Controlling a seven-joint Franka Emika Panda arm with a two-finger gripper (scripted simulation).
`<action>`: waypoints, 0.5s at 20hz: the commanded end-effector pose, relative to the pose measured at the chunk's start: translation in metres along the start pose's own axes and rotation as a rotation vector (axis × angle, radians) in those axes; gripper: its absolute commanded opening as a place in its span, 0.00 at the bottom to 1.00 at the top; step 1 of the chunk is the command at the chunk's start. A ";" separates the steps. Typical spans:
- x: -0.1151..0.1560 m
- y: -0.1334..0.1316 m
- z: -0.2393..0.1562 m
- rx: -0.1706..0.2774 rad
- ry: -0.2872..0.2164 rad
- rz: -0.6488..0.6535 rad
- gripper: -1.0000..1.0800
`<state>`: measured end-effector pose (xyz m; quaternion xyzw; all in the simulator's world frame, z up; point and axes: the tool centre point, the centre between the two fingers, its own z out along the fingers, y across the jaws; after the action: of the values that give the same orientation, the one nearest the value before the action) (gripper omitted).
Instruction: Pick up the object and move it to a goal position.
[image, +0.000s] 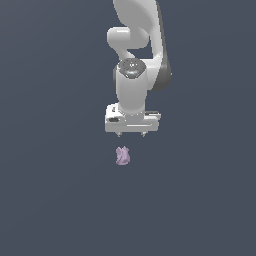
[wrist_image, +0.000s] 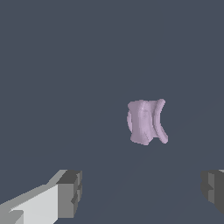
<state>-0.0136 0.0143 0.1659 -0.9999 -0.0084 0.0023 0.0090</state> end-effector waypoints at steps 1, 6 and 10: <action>0.000 0.000 0.000 0.000 0.000 0.000 0.96; -0.002 -0.014 0.001 0.000 -0.004 -0.012 0.96; -0.006 -0.028 0.000 0.000 -0.008 -0.021 0.96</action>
<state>-0.0186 0.0380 0.1657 -0.9998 -0.0178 0.0058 0.0090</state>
